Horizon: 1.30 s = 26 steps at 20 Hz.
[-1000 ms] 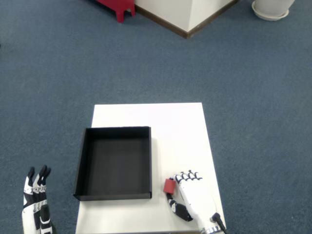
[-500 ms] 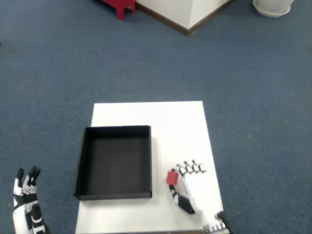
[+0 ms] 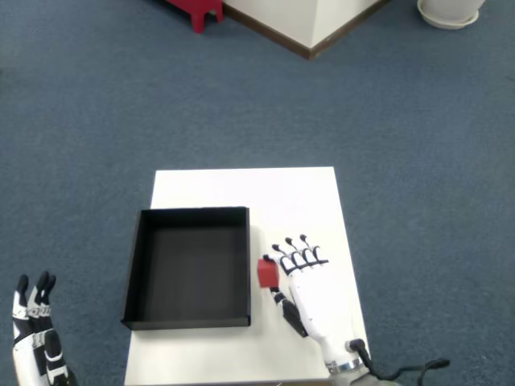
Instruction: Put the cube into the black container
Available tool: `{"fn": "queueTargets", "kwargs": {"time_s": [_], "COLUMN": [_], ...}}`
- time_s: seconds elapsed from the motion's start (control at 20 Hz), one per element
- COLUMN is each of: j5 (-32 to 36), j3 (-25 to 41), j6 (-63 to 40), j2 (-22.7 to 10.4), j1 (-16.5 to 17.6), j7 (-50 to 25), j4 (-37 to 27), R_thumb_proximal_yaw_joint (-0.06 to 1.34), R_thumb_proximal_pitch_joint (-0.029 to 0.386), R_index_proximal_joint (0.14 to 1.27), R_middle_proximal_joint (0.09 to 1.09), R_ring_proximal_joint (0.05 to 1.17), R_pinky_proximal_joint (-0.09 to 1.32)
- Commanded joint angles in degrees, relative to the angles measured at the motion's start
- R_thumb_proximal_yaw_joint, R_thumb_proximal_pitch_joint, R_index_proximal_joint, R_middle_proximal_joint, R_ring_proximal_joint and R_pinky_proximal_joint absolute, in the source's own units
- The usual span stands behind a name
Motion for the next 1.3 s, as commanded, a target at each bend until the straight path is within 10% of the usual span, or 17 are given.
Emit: {"fn": "queueTargets", "kwargs": {"time_s": [0.05,0.55,1.3], "j5": [-0.68,-3.47,-0.90], "j3": [0.86,0.99,1.53], "j6": [-1.92,7.51,21.54], "j2": [-0.12,0.27,1.54], "j1": [-3.66,-7.76,-13.80], "j7": [-5.78,-5.24,19.52], "j4": [-3.50,-17.60,-28.92], "R_thumb_proximal_yaw_joint": [1.21,1.22,1.21], "R_thumb_proximal_pitch_joint": [0.188,0.189,0.192], "R_index_proximal_joint": [1.06,1.05,1.06], "R_middle_proximal_joint": [0.38,0.38,0.41], "R_ring_proximal_joint": [0.31,0.29,0.29], "R_pinky_proximal_joint": [0.20,0.16,0.14]}}
